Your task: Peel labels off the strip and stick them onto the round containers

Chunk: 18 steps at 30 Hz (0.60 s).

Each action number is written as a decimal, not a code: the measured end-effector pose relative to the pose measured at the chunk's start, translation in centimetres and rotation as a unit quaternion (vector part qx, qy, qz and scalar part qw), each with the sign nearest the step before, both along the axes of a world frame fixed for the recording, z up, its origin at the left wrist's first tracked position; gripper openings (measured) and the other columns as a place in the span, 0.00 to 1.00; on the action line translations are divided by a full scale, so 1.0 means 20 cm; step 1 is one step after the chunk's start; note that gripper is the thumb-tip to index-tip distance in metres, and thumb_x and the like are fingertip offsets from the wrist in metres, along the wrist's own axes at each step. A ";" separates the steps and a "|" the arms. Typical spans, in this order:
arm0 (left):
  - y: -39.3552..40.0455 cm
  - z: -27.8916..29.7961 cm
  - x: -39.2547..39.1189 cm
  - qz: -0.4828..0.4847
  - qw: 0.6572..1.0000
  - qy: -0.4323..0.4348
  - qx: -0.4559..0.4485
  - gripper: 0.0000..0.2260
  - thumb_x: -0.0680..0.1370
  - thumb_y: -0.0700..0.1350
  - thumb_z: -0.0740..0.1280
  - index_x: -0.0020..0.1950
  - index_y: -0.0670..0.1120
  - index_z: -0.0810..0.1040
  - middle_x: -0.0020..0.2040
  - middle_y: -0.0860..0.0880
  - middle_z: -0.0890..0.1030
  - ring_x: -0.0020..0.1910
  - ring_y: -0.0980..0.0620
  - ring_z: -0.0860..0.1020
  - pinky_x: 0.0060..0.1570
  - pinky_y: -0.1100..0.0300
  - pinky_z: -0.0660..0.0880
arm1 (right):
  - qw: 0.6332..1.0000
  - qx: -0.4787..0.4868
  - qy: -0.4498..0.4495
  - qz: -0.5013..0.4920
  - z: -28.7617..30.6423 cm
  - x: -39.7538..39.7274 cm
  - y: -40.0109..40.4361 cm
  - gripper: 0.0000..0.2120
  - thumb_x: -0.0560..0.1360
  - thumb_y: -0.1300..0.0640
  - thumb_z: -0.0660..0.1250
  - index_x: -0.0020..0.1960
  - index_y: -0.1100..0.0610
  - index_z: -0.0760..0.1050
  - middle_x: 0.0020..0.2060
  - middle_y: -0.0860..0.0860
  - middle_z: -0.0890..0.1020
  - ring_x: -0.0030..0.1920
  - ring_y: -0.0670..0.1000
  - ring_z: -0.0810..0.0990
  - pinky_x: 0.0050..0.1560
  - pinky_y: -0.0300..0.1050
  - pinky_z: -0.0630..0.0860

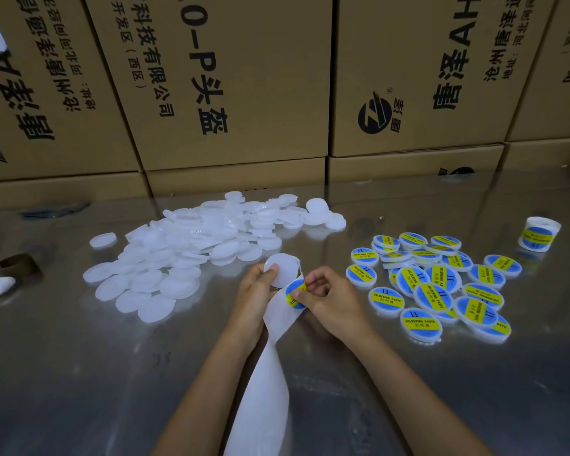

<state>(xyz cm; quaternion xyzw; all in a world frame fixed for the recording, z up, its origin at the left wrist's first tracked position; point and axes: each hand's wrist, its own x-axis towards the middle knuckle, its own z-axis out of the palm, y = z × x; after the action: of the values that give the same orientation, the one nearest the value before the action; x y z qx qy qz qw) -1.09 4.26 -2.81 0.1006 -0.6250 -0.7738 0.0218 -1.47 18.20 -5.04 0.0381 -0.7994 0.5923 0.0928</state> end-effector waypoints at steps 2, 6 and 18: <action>0.01 0.00 0.01 -0.002 1.000 0.004 -0.001 0.06 0.83 0.44 0.63 0.52 0.45 0.79 0.48 0.43 0.84 0.39 0.48 0.83 0.35 0.60 0.78 | 1.000 -0.003 0.005 0.003 -0.01 0.00 0.00 0.13 0.68 0.60 0.78 0.40 0.52 0.73 0.33 0.44 0.76 0.30 0.38 0.73 0.38 0.36 0.74; 0.01 0.00 0.01 0.004 0.999 0.038 -0.013 0.08 0.83 0.44 0.63 0.57 0.42 0.79 0.52 0.43 0.84 0.40 0.53 0.85 0.36 0.61 0.79 | 1.000 -0.001 0.007 -0.006 -0.02 -0.01 0.00 0.14 0.68 0.60 0.78 0.38 0.53 0.71 0.30 0.43 0.75 0.29 0.39 0.72 0.36 0.37 0.72; 0.01 0.07 0.07 -0.056 0.985 0.147 -0.065 0.05 0.83 0.41 0.62 0.54 0.42 0.76 0.41 0.54 0.86 0.40 0.58 0.84 0.35 0.68 0.77 | 1.000 0.011 0.014 0.004 -0.01 0.00 0.01 0.18 0.68 0.57 0.78 0.35 0.52 0.66 0.22 0.40 0.70 0.26 0.43 0.66 0.33 0.40 0.65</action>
<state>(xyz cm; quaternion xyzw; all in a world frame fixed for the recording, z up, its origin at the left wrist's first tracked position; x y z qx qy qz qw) 0.40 4.37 -1.40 -0.0506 -0.6683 -0.7382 0.0766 -1.44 18.37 -5.30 0.0503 -0.8044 0.5832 0.1015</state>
